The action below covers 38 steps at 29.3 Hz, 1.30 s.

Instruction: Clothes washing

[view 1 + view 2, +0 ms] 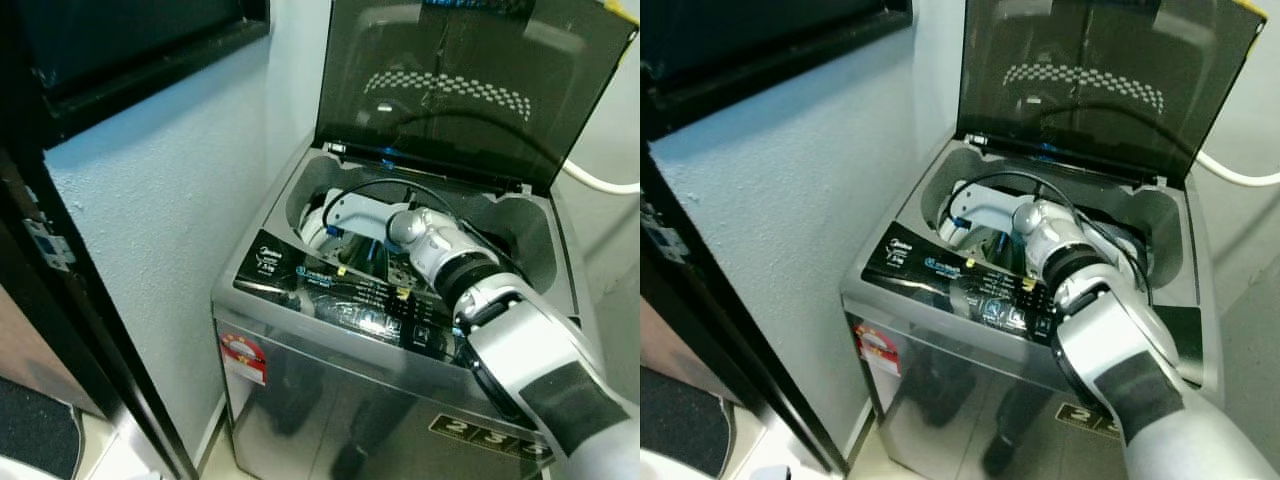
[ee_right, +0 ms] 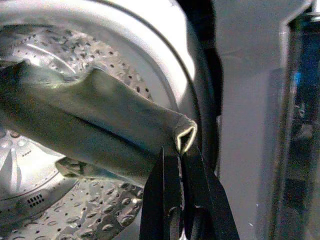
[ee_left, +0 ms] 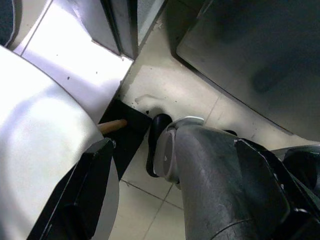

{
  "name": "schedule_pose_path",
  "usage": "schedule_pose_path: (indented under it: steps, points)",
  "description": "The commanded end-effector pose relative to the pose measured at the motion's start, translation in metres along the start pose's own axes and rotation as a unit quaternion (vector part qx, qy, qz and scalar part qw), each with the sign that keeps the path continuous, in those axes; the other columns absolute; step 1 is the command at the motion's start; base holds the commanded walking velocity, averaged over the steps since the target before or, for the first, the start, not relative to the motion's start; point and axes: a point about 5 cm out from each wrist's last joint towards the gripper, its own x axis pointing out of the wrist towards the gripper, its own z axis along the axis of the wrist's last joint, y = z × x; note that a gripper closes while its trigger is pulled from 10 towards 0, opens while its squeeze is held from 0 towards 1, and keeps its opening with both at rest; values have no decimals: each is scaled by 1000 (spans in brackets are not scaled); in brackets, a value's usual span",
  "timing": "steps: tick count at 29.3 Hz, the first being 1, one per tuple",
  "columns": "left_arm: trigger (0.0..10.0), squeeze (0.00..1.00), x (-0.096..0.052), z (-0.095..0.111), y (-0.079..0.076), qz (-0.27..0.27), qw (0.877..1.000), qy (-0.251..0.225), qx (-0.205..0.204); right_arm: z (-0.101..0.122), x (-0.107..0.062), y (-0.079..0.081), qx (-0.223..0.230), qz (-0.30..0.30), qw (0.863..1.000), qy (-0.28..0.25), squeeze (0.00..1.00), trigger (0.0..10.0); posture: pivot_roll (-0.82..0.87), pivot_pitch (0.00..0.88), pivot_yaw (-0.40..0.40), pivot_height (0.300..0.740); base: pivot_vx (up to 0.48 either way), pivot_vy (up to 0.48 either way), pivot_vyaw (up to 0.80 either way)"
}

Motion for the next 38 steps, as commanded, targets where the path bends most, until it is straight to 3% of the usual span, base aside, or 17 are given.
schedule_pose_path:
  steps: [1,4,7,15,16,17,18,26,28,30,32,38]
  points:
    - [10000,0,-27,-64,1,3,992,122,-11,-3,1,3,-7,2,1000,9,0,10000,71,159,-119,740,0,0,0]
    - [10000,0,-39,-79,5,7,991,131,-14,-5,0,-1,-30,-5,999,26,0,10000,79,232,-123,740,0,0,0]
    - [10000,0,-44,-84,9,10,991,131,-16,-9,0,-1,-48,-3,998,43,0,10000,81,251,-123,740,0,0,0]
    - [10000,0,-49,-85,15,11,993,113,-17,-16,1,2,-59,-16,996,62,0,10000,88,283,-121,740,0,0,0]
    - [10000,0,-48,-84,15,10,994,109,-17,-16,0,0,-50,-26,997,61,647,10000,90,284,-122,740,0,0,0]
    - [10000,0,-48,-83,15,10,994,106,-17,-16,0,-1,-43,-32,997,61,647,10000,91,285,-122,740,0,0,0]
    - [10000,0,-47,-81,14,9,995,101,-17,-16,-1,-5,-26,-48,997,57,1000,10000,91,285,-122,740,0,0,0]
    - [10000,0,-41,-73,11,5,996,87,-14,-13,-7,-26,65,-118,991,23,1000,10000,84,261,-111,740,0,0,0]
    - [10000,0,-40,-71,11,4,996,85,-14,-12,-9,-32,92,-135,986,11,1000,10000,83,255,-107,740,0,0,0]
    - [10000,0,-37,-68,10,1,997,80,-11,-14,-15,-48,129,-188,974,-4,1000,10000,81,239,-98,740,0,0,0]
    - [10000,0,-35,-63,11,1,997,74,-10,-21,-23,-64,137,-237,962,-1,1000,10000,79,232,-92,740,0,0,0]
    - [10000,0,-30,-55,12,0,998,68,-7,-35,-33,-79,148,-273,951,12,1000,10000,67,200,-75,740,0,0,0]
